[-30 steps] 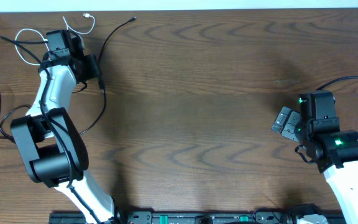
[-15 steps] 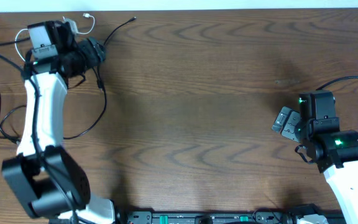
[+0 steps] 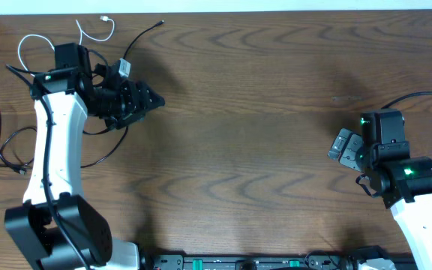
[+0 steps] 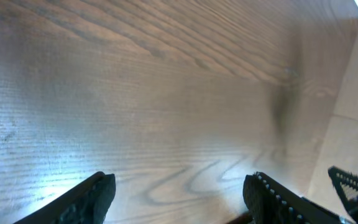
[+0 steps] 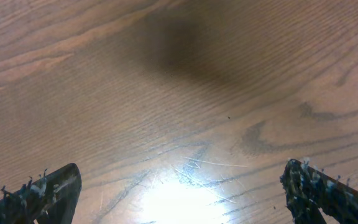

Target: Untangle cables

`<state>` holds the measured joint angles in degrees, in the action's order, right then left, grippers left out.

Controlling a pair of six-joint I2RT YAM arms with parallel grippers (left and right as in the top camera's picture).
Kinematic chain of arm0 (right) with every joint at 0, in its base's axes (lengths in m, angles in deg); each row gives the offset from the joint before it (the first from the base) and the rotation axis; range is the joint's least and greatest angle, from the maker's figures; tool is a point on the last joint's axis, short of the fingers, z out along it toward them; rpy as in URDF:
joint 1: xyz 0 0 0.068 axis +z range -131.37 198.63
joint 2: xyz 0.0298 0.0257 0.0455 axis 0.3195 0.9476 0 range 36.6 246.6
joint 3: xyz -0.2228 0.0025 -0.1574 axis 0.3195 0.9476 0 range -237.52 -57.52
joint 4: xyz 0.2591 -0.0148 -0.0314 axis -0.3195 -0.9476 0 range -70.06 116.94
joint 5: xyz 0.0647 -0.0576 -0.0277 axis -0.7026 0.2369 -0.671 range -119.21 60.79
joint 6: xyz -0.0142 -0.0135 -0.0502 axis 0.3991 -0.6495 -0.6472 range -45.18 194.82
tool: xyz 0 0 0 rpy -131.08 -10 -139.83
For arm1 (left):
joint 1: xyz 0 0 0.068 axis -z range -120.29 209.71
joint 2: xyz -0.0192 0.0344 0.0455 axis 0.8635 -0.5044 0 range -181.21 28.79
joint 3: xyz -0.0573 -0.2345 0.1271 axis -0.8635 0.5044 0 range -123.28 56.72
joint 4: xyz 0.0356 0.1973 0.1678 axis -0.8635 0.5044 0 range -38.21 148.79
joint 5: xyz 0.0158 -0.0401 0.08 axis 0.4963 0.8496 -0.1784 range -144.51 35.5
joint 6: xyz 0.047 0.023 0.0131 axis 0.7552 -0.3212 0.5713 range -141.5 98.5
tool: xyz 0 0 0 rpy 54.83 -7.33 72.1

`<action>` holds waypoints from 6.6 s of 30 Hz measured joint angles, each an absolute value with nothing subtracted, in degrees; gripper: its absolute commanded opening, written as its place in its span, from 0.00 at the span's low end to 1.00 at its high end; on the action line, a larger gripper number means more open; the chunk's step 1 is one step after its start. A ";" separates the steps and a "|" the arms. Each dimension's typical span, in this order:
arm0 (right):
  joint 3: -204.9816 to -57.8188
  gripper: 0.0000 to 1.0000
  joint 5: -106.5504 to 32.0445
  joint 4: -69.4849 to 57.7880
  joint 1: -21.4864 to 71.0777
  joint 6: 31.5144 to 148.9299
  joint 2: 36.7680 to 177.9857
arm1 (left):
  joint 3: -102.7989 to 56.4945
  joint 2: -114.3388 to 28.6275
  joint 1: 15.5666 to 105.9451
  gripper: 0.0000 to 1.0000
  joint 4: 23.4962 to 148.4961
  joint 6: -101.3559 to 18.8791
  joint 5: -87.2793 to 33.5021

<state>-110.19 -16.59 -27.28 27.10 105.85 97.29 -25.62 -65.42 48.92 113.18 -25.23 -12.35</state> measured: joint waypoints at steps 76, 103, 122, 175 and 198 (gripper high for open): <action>-110.21 0.99 -29.79 -38.67 27.10 98.20 58.97 | -8.84 -1.84 69.95 0.98 112.89 -24.88 -39.83; -110.21 0.99 -29.83 -38.80 27.12 97.98 59.00 | -8.84 -1.84 69.95 0.98 112.89 -24.90 -39.83; -104.79 0.99 -24.39 -28.81 24.35 90.88 51.72 | -8.84 -1.84 69.95 0.98 112.87 -24.90 -39.85; -57.93 0.99 -30.55 22.90 21.33 81.76 37.29 | -8.84 -1.84 69.95 0.98 112.87 -24.92 -39.85; -57.91 0.99 -30.73 22.86 21.27 72.47 37.29 | -8.84 -1.84 69.95 0.98 112.87 -24.92 -39.85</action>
